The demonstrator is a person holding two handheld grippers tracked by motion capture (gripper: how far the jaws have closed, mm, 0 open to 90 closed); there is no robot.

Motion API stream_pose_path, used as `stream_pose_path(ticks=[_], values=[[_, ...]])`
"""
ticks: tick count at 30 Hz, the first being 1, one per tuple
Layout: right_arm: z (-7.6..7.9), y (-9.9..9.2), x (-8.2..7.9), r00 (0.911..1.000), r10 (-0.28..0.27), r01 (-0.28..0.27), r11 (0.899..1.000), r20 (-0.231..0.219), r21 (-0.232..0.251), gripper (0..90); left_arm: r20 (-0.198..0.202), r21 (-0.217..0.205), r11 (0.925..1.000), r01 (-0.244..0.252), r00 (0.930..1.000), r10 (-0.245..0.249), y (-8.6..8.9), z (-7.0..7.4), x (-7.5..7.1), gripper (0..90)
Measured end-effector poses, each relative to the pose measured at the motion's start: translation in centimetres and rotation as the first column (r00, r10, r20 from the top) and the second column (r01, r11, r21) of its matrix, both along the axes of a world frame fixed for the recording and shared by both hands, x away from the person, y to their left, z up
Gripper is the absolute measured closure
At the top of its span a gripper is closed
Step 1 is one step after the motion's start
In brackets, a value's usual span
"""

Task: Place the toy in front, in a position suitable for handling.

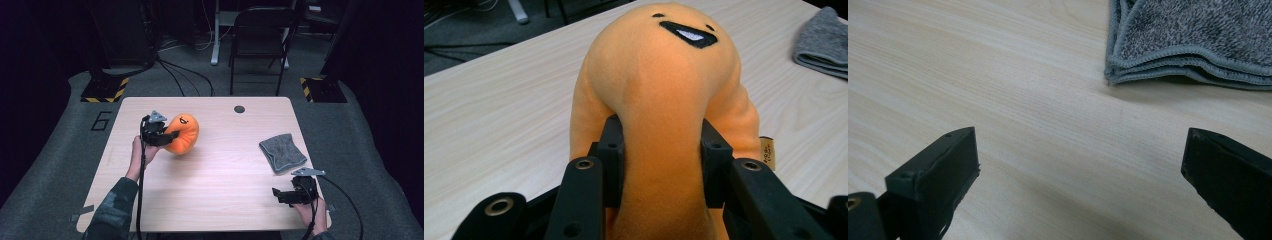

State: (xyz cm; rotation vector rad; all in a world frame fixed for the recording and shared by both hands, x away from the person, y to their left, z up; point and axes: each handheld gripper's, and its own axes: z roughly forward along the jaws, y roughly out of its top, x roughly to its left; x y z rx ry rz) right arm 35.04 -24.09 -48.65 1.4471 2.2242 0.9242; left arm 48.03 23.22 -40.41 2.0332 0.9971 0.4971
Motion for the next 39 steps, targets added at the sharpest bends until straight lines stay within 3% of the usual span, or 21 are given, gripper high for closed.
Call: stream_pose_path(ticks=[5, 11, 15, 20, 22, 29, 33, 36, 39], values=[[0.2, 0.1, -0.1, 1.0000, -0.005, 0.005, 1.000, 0.000, 0.005, 1.5, 0.003, -0.015, 0.9987, 0.048, 0.9988, -0.048, -0.3, 0.9, -0.3, 63.9], [0.2, 0.0, -0.1, 1.0000, -0.005, 0.005, 1.000, -0.002, 0.008, 1.5, 0.010, 0.014, 0.9913, 0.131, 0.9913, -0.131, -0.9, 1.4, -0.3, 63.7], [0.1, -0.1, 0.1, 1.0000, 0.005, -0.005, 1.000, 0.006, 0.001, 1.5, 0.000, 0.018, 0.9873, 0.158, 0.9875, -0.158, -1.5, 1.3, -0.2, 63.5], [0.1, 0.1, -0.1, 1.0000, -0.007, 0.007, 1.000, -0.007, 0.009, 1.6, -0.006, 0.011, 0.9768, 0.214, 0.9769, -0.214, -2.1, 1.2, -0.2, 63.4], [0.0, 0.1, 0.0, 0.9999, -0.010, 0.010, 1.000, -0.004, 0.007, 1.6, -0.013, 0.027, 0.9722, 0.233, 0.9725, -0.232, -2.3, 1.2, -0.2, 63.2], [0.1, 0.1, -0.1, 1.0000, 0.003, -0.003, 1.000, -0.001, -0.003, 1.7, -0.009, 0.033, 0.9475, 0.318, 0.9481, -0.318, -3.6, 1.2, -0.2, 62.9], [0.0, 0.0, 0.0, 1.0000, -0.001, 0.001, 1.000, -0.003, -0.002, 1.7, -0.011, 0.048, 0.9257, 0.375, 0.9269, -0.375, -4.4, 1.3, -0.2, 62.9], [-0.1, 0.0, 0.0, 1.0000, 0.001, -0.001, 1.000, -0.006, -0.005, 1.8, -0.017, 0.055, 0.9131, 0.404, 0.9147, -0.404, -5.0, 1.3, -0.2, 62.8], [-0.1, -0.1, 0.0, 1.0000, -0.001, 0.001, 1.000, -0.006, -0.002, 1.8, -0.021, 0.054, 0.8955, 0.442, 0.8971, -0.441, -5.6, 1.2, -0.1, 62.5]])
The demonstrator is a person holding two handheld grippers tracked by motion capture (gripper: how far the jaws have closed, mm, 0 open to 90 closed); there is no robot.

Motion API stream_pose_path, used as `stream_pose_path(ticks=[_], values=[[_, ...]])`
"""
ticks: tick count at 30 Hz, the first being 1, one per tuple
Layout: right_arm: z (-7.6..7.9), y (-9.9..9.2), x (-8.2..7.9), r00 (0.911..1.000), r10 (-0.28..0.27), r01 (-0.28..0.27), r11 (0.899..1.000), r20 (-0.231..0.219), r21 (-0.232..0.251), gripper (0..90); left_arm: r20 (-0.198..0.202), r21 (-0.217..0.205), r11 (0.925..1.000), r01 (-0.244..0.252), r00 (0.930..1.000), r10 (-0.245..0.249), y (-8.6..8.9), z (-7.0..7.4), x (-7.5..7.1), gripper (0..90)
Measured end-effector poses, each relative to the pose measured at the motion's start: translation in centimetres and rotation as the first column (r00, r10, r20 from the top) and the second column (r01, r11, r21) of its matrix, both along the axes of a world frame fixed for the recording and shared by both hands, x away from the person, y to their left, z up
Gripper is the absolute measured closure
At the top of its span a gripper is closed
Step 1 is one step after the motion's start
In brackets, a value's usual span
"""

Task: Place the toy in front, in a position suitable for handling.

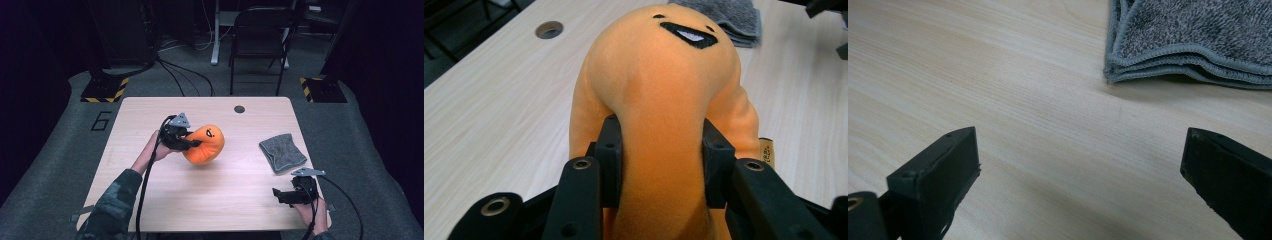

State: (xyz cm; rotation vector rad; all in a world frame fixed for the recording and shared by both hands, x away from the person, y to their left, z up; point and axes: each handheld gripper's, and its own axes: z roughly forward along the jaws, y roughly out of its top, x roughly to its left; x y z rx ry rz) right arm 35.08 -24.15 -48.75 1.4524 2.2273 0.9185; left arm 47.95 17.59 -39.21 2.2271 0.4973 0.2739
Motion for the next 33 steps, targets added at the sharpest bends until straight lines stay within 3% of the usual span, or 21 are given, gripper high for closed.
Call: stream_pose_path(ticks=[3, 7, 15, 19, 25, 30, 33], values=[[-0.1, 0.0, 0.0, 1.0000, 0.004, -0.004, 1.000, -0.005, -0.002, 1.8, -0.006, 0.016, 0.9991, 0.039, 0.9992, -0.039, -0.4, -0.2, 0.2, 62.2], [-0.1, 0.1, 0.0, 0.9999, 0.012, -0.012, 1.000, -0.009, -0.004, 2.0, -0.007, 0.056, 0.9908, 0.123, 0.9924, -0.123, -1.3, -0.3, 0.2, 61.4], [-0.2, 0.1, 0.0, 1.0000, 0.006, -0.006, 1.000, -0.007, 0.002, 2.0, -0.029, 0.081, 0.9697, 0.231, 0.9730, -0.229, -3.4, -0.8, 0.6, 60.4], [-0.2, 0.2, 0.0, 0.9999, 0.009, -0.009, 1.000, -0.012, 0.007, 2.0, -0.049, 0.107, 0.9532, 0.283, 0.9590, -0.279, -4.2, -1.2, 0.8, 59.9], [-0.2, 0.3, 0.0, 0.9998, 0.020, -0.020, 1.000, -0.004, 0.002, 2.0, -0.069, 0.125, 0.9415, 0.313, 0.9494, -0.307, -5.4, -2.1, 1.6, 58.8], [-0.2, 0.4, 0.1, 0.9997, 0.011, -0.011, 1.000, -0.020, 0.009, 2.0, -0.102, 0.166, 0.9197, 0.356, 0.9339, -0.343, -6.6, -3.0, 2.3, 57.7], [-0.2, 0.3, 0.1, 0.9998, 0.017, -0.017, 1.000, -0.014, 0.006, 2.0, -0.118, 0.180, 0.9124, 0.368, 0.9288, -0.351, -7.1, -3.6, 2.8, 57.2]])
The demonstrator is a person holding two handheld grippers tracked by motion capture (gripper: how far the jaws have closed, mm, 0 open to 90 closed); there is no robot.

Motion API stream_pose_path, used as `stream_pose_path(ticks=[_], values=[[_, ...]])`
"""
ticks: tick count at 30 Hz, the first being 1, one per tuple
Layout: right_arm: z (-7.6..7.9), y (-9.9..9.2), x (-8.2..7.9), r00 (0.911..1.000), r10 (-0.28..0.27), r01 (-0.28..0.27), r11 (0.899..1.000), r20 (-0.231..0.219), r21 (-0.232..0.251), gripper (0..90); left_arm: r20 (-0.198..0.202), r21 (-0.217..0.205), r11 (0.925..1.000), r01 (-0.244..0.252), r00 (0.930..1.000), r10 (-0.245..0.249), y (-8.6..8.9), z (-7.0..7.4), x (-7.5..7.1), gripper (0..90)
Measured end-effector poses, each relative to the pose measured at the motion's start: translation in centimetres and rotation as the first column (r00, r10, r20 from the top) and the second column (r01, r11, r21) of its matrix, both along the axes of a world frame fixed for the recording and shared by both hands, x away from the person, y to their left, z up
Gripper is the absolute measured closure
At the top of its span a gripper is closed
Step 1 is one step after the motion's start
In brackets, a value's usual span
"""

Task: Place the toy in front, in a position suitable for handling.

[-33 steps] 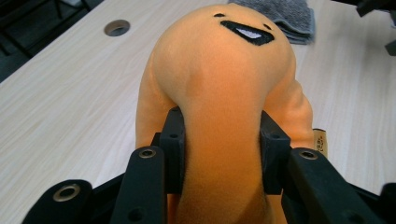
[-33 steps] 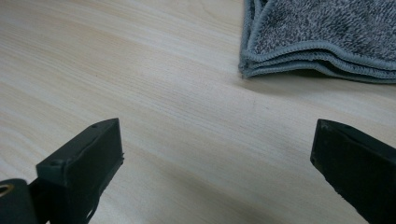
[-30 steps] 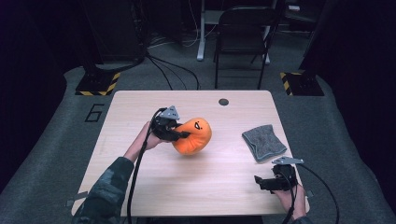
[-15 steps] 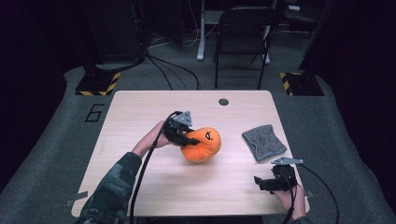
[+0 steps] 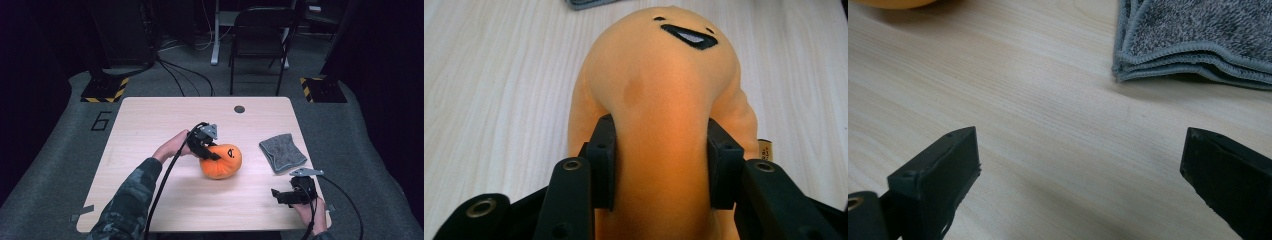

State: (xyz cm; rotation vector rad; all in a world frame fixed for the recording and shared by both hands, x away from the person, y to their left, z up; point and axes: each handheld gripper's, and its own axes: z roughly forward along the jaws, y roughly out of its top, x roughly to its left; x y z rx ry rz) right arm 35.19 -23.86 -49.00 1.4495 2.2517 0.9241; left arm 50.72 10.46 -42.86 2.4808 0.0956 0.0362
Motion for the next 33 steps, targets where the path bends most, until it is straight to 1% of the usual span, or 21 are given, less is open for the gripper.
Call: stream_pose_path(ticks=[2, 4, 8, 10, 11, 14, 15, 16, 17, 18, 19, 20, 21, 22, 24, 25, 26, 27, 29, 31, 33], values=[[-0.1, -0.1, 0.0, 1.0000, 0.008, -0.008, 1.000, 0.002, -0.009, 2.0, -0.014, 0.012, 0.9999, 0.005, 0.9999, -0.005, -0.2, -0.6, 0.2, 55.8], [0.0, 0.0, 0.0, 1.0000, 0.008, -0.008, 1.000, 0.003, -0.006, 2.0, -0.030, 0.004, 1.0000, 0.000, 0.9995, 0.000, -0.2, -0.6, 0.4, 50.6], [0.1, -0.1, -0.1, 1.0000, 0.008, -0.008, 1.000, 0.002, -0.004, 1.9, -0.055, -0.007, 0.9998, -0.019, 0.9983, 0.019, 0.0, -0.4, 0.5, 30.3], [0.1, -0.1, -0.1, 1.0000, 0.004, -0.004, 1.000, -0.004, -0.001, 1.9, -0.046, -0.024, 0.9983, -0.053, 0.9976, 0.052, 0.2, -0.1, 0.3, 20.9], [0.1, -0.2, -0.1, 1.0000, 0.003, -0.003, 1.000, -0.003, -0.001, 1.8, -0.041, -0.053, 0.9959, -0.073, 0.9967, 0.071, 0.5, 0.2, 0.1, 18.1], [0.2, -0.2, -0.2, 1.0000, 0.001, -0.001, 1.000, 0.005, 0.003, 1.9, -0.059, -0.136, 0.9842, -0.114, 0.9926, 0.107, 1.4, 1.1, -0.3, 13.9], [0.3, -0.3, -0.2, 1.0000, 0.004, -0.004, 1.000, 0.007, 0.002, 1.9, -0.064, -0.168, 0.9760, -0.138, 0.9896, 0.129, 1.8, 1.5, -0.7, 13.7], [0.3, -0.3, -0.2, 1.0000, 0.001, -0.001, 1.000, 0.008, 0.002, 1.9, -0.055, -0.184, 0.9691, -0.164, 0.9861, 0.157, 2.2, 1.7, -1.0, 12.9], [0.3, -0.3, -0.2, 1.0000, 0.003, -0.003, 1.000, 0.009, 0.004, 1.9, -0.061, -0.203, 0.9618, -0.184, 0.9827, 0.175, 2.5, 1.8, -1.5, 10.5], [0.3, -0.3, -0.2, 1.0000, -0.004, 0.004, 1.000, 0.002, 0.008, 1.9, -0.057, -0.220, 0.9531, -0.208, 0.9780, 0.200, 2.8, 1.8, -2.0, 8.8], [0.2, -0.3, -0.2, 1.0000, 0.003, -0.003, 1.000, 0.007, 0.002, 1.9, -0.029, -0.207, 0.9530, -0.222, 0.9750, 0.220, 3.2, 1.8, -2.5, 8.6], [0.2, -0.3, -0.2, 1.0000, 0.004, -0.004, 1.000, 0.007, 0.001, 1.9, -0.031, -0.208, 0.9491, -0.237, 0.9714, 0.235, 3.4, 1.7, -3.1, 6.9], [0.2, -0.3, -0.2, 1.0000, 0.002, -0.002, 1.000, 0.006, 0.002, 1.9, -0.013, -0.200, 0.9444, -0.261, 0.9644, 0.264, 3.7, 1.5, -3.7, 5.8], [0.2, -0.4, -0.1, 0.9999, 0.004, -0.004, 1.000, 0.009, 0.001, 1.9, 0.004, -0.192, 0.9369, -0.292, 0.9544, 0.299, 4.0, 1.2, -4.4, 5.6], [0.3, -0.4, -0.1, 1.0000, -0.001, 0.001, 1.000, 0.003, 0.002, 2.0, 0.006, -0.199, 0.9193, -0.340, 0.9376, 0.348, 4.7, 0.7, -5.5, 4.7], [0.3, -0.4, -0.1, 0.9999, -0.010, 0.010, 1.000, 0.002, 0.008, 2.0, 0.018, -0.200, 0.9070, -0.371, 0.9240, 0.382, 5.0, 0.5, -6.1, 4.8], [0.3, -0.4, 0.0, 1.0000, -0.003, 0.003, 1.000, 0.006, 0.003, 2.0, 0.032, -0.201, 0.8976, -0.392, 0.9131, 0.406, 5.4, 0.3, -6.6, 4.5], [0.3, -0.4, 0.0, 1.0000, -0.002, 0.002, 1.000, 0.007, 0.000, 2.1, 0.031, -0.208, 0.8855, -0.416, 0.9020, 0.431, 5.8, 0.0, -7.1, 4.6], [0.4, -0.4, 0.1, 1.0000, -0.003, 0.004, 1.000, 0.008, -0.005, 2.1, 0.040, -0.216, 0.8600, -0.462, 0.8759, 0.481, 6.4, -0.5, -8.2, 4.9], [0.4, -0.3, 0.2, 1.0000, -0.007, 0.007, 1.000, 0.004, -0.004, 2.2, 0.020, -0.247, 0.8208, -0.515, 0.8442, 0.536, 7.0, -1.1, -9.0, 4.9], [0.3, -0.4, 0.4, 0.9999, -0.005, 0.005, 1.000, 0.013, -0.011, 2.2, -0.003, -0.269, 0.7892, -0.552, 0.8199, 0.572, 7.6, -1.6, -9.7, 5.0]])
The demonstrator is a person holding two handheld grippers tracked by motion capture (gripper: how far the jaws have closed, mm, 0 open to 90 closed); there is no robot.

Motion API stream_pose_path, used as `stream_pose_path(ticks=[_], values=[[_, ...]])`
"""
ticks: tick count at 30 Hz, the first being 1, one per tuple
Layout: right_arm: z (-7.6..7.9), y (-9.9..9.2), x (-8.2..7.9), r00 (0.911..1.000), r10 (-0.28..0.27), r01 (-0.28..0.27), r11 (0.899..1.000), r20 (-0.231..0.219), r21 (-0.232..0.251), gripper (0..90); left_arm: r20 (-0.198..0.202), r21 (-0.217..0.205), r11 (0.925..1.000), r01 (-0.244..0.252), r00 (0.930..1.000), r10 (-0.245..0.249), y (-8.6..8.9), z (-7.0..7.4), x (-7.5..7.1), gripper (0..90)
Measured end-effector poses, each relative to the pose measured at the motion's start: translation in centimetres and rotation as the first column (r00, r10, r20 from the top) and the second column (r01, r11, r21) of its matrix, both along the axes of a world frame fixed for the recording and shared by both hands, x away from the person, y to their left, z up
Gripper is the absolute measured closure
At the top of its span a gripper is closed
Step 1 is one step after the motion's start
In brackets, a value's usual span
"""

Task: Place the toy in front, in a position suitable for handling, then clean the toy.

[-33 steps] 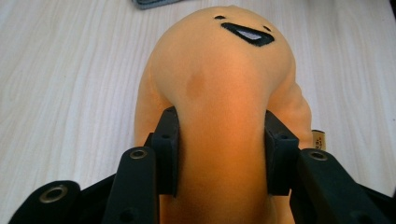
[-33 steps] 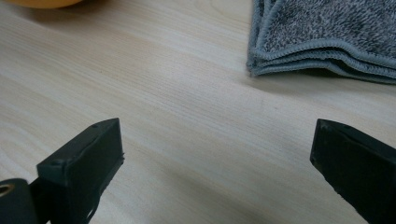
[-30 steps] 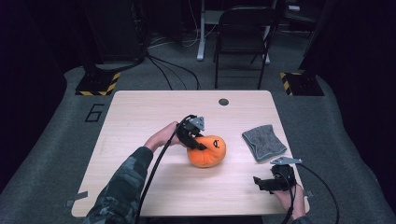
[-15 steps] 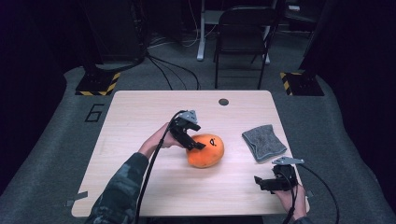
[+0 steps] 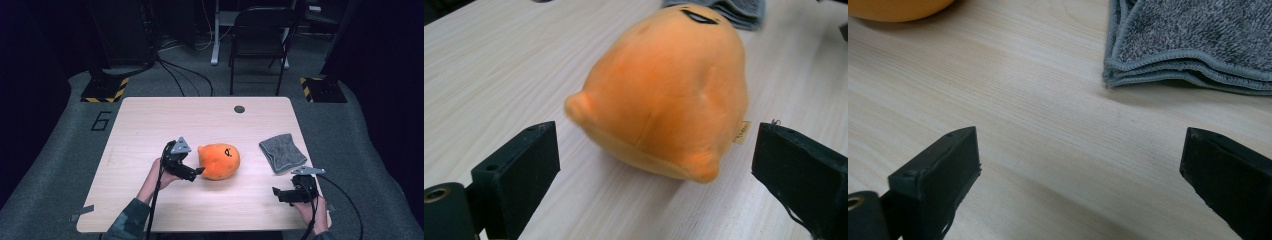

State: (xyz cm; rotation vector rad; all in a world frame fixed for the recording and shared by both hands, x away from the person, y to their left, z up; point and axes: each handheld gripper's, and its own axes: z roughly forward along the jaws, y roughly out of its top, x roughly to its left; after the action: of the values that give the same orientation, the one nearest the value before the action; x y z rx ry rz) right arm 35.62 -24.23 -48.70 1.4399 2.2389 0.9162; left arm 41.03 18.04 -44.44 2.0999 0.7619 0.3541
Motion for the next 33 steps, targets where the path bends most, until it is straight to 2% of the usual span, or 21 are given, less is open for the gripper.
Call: stream_pose_path(ticks=[1, 3, 4, 5, 6, 8, 9, 10, 12, 13, 16, 18, 22, 23, 25, 26, 27, 33], values=[[0.0, 0.1, 0.0, 0.9999, -0.009, 0.009, 1.000, -0.009, 0.008, 2.3, 0.005, -0.010, 0.9994, -0.032, 0.9995, 0.032, 0.1, -0.3, -0.3, 5.2], [0.0, 0.0, 0.2, 1.0000, -0.005, 0.005, 1.000, -0.003, -0.001, 2.3, 0.012, 0.049, 0.9970, -0.060, 0.9982, 0.059, 0.2, -0.7, -0.6, 5.2], [0.0, 0.0, 0.2, 0.9999, -0.009, 0.009, 1.000, -0.008, -0.001, 2.3, 0.011, 0.030, 0.9973, -0.067, 0.9977, 0.066, 0.5, -0.8, -0.8, 4.8], [0.1, 0.2, 0.3, 0.9996, -0.028, 0.028, 1.000, -0.011, 0.012, 2.3, -0.002, -0.012, 0.9968, -0.079, 0.9969, 0.079, 0.7, -1.0, -0.9, 5.2], [0.1, 0.1, 0.4, 0.9998, -0.019, 0.019, 1.000, -0.001, 0.008, 2.4, -0.012, -0.030, 0.9963, -0.081, 0.9967, 0.080, 0.9, -1.1, -1.0, 5.3], [0.1, 0.0, 0.4, 0.9998, -0.018, 0.018, 1.000, 0.001, -0.002, 2.5, -0.010, -0.011, 0.9955, -0.094, 0.9955, 0.094, 1.0, -1.2, -0.9, 5.4], [0.1, 0.1, 0.4, 0.9997, -0.023, 0.023, 1.000, -0.003, -0.006, 2.5, -0.008, -0.018, 0.9946, -0.103, 0.9947, 0.102, 1.0, -1.2, -0.7, 5.4], [0.1, 0.0, 0.4, 0.9998, -0.018, 0.018, 1.000, 0.003, -0.012, 2.5, -0.015, -0.027, 0.9950, -0.097, 0.9953, 0.096, 1.1, -1.2, -0.6, 5.5], [0.0, 0.1, 0.3, 0.9993, -0.035, 0.034, 0.999, -0.014, -0.007, 2.6, -0.022, -0.022, 0.9941, -0.106, 0.9941, 0.106, 0.9, -1.3, -0.6, 5.5], [-0.1, -0.1, 0.3, 0.9998, -0.018, 0.018, 1.000, -0.001, -0.017, 2.6, -0.020, -0.024, 0.9938, -0.108, 0.9940, 0.108, 0.8, -1.5, -0.6, 5.4], [-0.1, -0.3, 0.3, 0.9998, -0.021, 0.021, 1.000, -0.003, -0.007, 2.5, -0.035, -0.007, 0.9942, -0.107, 0.9936, 0.107, 0.5, -1.8, -0.5, 5.5], [-0.1, -0.2, 0.2, 0.9992, -0.033, 0.033, 0.999, -0.020, 0.006, 2.6, -0.039, -0.010, 0.9935, -0.114, 0.9928, 0.113, 0.2, -2.1, -0.5, 5.4], [-0.1, -0.4, 0.1, 1.0000, -0.006, 0.006, 1.000, 0.001, -0.009, 2.7, -0.038, 0.004, 0.9935, -0.114, 0.9927, 0.114, -0.2, -2.3, -0.7, 5.2], [0.0, -0.2, 0.1, 0.9997, -0.022, 0.022, 1.000, -0.004, 0.001, 2.7, -0.043, -0.003, 0.9926, -0.121, 0.9918, 0.121, -0.3, -2.3, -0.7, 5.2], [0.1, -0.3, 0.1, 0.9999, -0.017, 0.017, 1.000, 0.003, 0.003, 2.7, -0.042, -0.006, 0.9932, -0.116, 0.9924, 0.116, -0.4, -2.4, -0.8, 5.3], [0.2, -0.3, 0.2, 0.9999, -0.017, 0.017, 1.000, 0.004, 0.003, 2.7, -0.039, 0.007, 0.9934, -0.114, 0.9927, 0.114, -0.5, -2.5, -0.8, 5.4], [0.2, -0.4, 0.3, 0.9999, -0.011, 0.011, 1.000, 0.010, -0.002, 2.7, -0.044, -0.005, 0.9931, -0.117, 0.9922, 0.117, -0.6, -2.6, -0.9, 5.5], [0.5, -0.4, 0.8, 0.9998, -0.018, 0.018, 1.000, 0.010, 0.005, 2.9, -0.036, 0.014, 0.9927, -0.119, 0.9921, 0.120, -1.1, -3.2, -1.2, 8.2]])
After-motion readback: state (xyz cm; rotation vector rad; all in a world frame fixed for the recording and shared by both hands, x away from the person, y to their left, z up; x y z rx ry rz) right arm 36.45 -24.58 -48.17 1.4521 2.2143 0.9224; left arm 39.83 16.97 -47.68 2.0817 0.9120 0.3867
